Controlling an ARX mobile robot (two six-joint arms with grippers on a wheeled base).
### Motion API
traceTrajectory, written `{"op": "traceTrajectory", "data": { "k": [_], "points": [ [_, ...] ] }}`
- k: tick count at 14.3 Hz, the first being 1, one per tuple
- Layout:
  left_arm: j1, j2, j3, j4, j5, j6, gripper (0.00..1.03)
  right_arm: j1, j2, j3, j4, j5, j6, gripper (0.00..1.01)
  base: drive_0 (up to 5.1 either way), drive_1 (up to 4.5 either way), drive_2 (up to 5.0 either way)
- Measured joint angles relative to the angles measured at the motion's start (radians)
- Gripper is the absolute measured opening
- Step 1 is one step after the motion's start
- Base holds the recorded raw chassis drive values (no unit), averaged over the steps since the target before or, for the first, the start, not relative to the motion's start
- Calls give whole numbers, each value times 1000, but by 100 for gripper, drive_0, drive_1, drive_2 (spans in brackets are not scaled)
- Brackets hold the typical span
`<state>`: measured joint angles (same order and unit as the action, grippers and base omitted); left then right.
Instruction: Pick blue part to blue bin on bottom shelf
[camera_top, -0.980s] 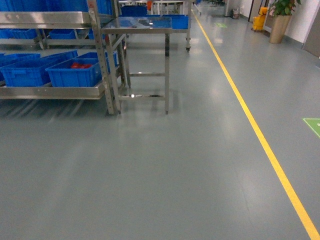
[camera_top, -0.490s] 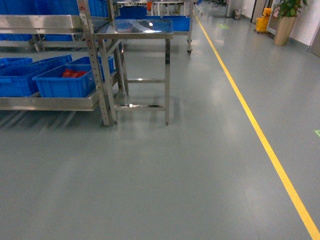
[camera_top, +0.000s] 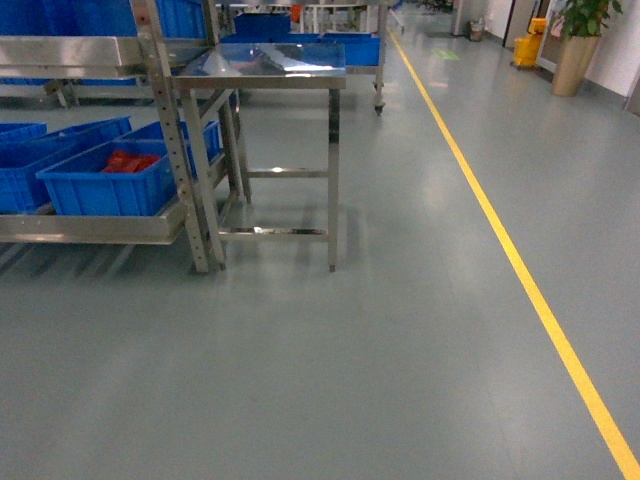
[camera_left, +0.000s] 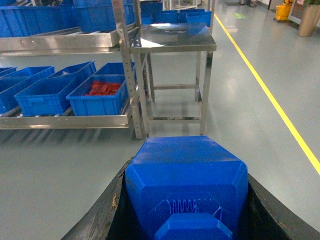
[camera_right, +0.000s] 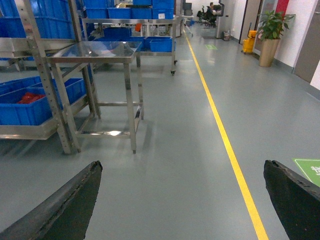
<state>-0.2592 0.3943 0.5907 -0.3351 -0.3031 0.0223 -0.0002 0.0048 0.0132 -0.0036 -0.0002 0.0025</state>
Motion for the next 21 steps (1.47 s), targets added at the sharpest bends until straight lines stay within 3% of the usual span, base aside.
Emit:
{"op": "traceTrajectory", "data": {
  "k": [21],
  "points": [
    [0,-2,0,-5,0,0,44,0,0,0,2,0,0,98,-6,402,-413]
  ]
}}
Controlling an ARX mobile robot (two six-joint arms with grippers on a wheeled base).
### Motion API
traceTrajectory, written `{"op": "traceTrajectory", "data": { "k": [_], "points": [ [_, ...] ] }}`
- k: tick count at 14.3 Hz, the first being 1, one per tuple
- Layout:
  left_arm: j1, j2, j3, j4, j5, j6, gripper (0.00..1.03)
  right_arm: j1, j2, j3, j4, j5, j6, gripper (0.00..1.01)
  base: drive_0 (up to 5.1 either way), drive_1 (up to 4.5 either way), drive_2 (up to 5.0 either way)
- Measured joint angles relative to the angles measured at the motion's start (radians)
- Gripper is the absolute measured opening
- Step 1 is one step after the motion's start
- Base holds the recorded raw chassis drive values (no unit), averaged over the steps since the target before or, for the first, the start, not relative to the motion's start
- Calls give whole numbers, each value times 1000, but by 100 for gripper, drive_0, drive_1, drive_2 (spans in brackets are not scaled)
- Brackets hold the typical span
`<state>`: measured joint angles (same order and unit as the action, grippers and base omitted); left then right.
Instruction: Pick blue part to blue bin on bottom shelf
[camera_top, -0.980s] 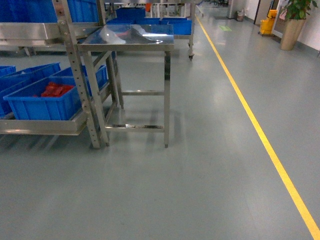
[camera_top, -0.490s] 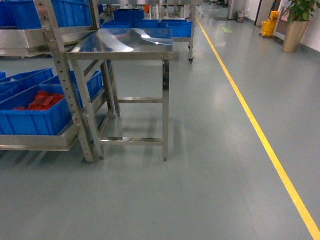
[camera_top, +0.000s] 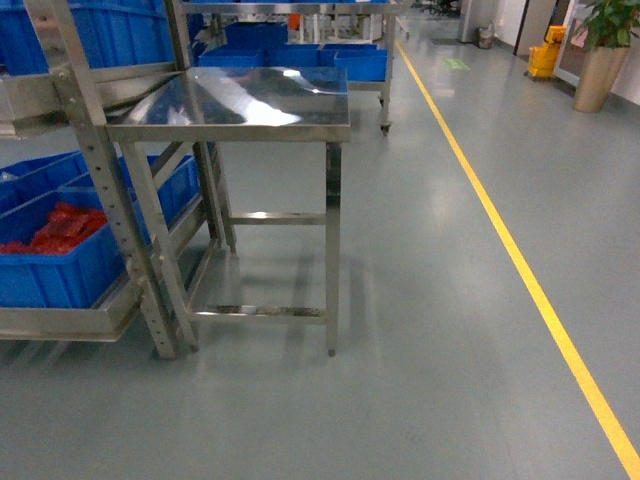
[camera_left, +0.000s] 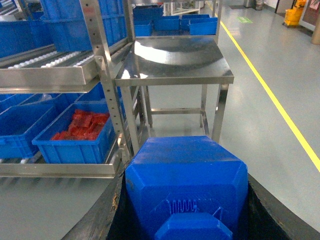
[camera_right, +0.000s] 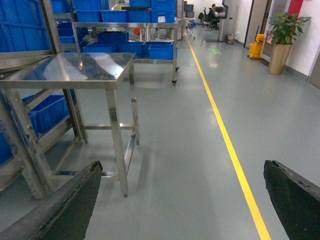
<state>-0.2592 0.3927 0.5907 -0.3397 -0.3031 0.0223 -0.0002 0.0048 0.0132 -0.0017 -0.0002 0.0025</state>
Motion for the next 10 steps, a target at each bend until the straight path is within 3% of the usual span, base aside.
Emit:
{"op": "traceTrajectory", "data": {
  "k": [10],
  "points": [
    [0,-1,0,2,-2,0,44,0,0,0,-3,0,0,98,-6,402,-413]
  ]
}}
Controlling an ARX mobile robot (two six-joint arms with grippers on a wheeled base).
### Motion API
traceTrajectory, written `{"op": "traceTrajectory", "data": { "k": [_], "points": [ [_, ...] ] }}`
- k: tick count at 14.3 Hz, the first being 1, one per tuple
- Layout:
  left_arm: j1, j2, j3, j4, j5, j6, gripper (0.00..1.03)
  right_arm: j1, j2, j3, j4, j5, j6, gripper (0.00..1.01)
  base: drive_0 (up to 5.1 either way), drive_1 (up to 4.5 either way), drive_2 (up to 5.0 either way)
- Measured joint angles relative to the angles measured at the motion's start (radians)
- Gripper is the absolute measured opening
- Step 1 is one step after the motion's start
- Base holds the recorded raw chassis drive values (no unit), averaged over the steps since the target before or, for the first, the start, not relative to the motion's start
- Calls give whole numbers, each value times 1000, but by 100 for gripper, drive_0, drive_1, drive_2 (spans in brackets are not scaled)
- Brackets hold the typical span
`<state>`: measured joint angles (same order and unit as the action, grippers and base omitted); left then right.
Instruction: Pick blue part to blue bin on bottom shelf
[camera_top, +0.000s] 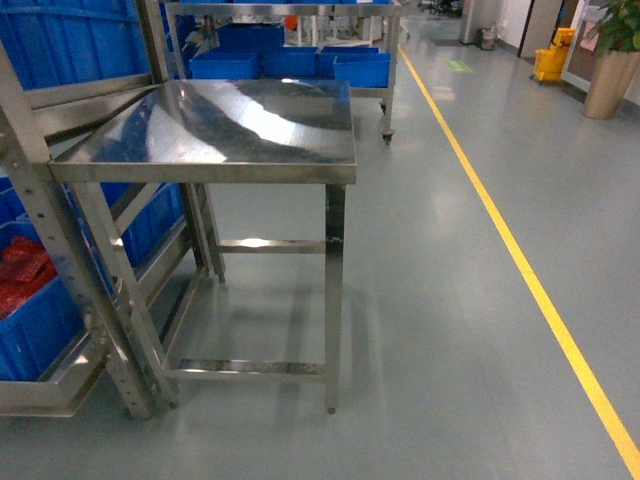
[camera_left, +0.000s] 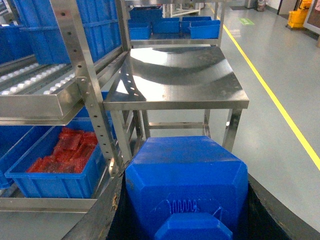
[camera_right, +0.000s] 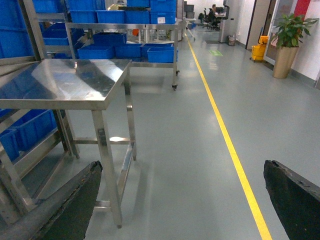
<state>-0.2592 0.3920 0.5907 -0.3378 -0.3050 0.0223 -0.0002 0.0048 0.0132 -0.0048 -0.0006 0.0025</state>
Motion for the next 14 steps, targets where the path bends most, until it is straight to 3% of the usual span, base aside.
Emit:
{"op": "traceTrajectory", "data": {
  "k": [3,11,14],
  "points": [
    [0,0,0,2,1,0,44,0,0,0,0,0,0,98,-3,316,-321],
    [0,4,0,2,2,0,44,0,0,0,0,0,0,98,0,0,0],
    [-1,2,0,2,8,0,44,0,0,0,0,3,0,98,-484,255,255]
  ]
}}
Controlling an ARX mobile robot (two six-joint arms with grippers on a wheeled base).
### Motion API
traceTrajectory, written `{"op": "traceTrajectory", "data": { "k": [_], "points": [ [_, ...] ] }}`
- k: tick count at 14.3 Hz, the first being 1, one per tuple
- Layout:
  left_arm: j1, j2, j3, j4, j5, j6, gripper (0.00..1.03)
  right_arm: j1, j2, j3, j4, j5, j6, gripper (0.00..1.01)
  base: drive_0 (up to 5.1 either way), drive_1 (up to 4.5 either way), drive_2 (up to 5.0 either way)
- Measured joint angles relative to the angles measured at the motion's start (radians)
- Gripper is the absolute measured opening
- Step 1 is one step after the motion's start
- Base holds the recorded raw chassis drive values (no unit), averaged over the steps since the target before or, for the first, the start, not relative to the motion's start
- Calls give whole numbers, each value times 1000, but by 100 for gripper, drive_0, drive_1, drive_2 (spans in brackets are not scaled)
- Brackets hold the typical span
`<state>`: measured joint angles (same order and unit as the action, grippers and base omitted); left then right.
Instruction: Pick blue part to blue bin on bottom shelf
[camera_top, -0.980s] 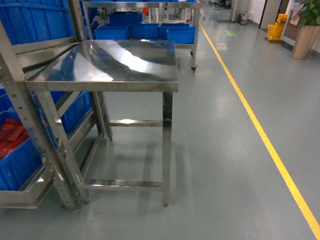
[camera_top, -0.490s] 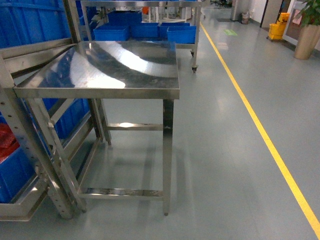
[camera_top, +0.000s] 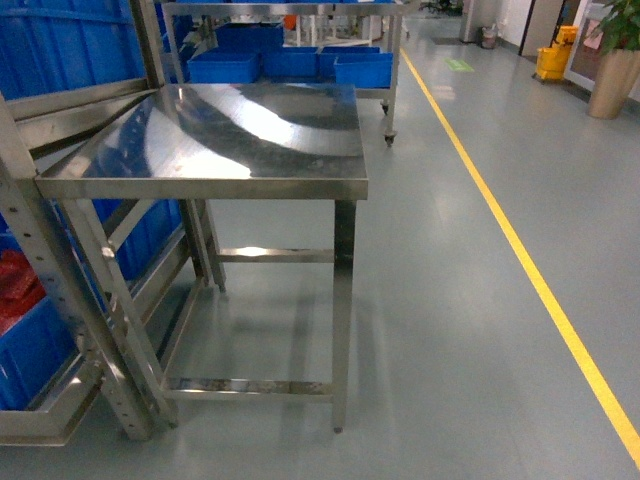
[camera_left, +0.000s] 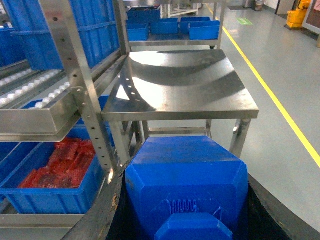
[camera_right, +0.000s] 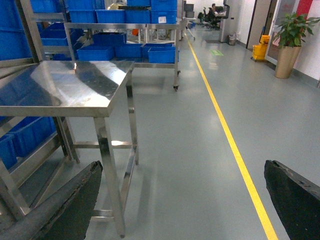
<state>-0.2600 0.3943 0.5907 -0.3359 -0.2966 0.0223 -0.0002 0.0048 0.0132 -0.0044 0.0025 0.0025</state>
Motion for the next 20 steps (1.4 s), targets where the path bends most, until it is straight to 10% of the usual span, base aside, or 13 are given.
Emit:
{"op": "traceTrajectory", "data": {
  "k": [20],
  "points": [
    [1,-2,0,-2,-9,0,44,0,0,0,0,-3,0,98,-497,248,248]
  ]
}}
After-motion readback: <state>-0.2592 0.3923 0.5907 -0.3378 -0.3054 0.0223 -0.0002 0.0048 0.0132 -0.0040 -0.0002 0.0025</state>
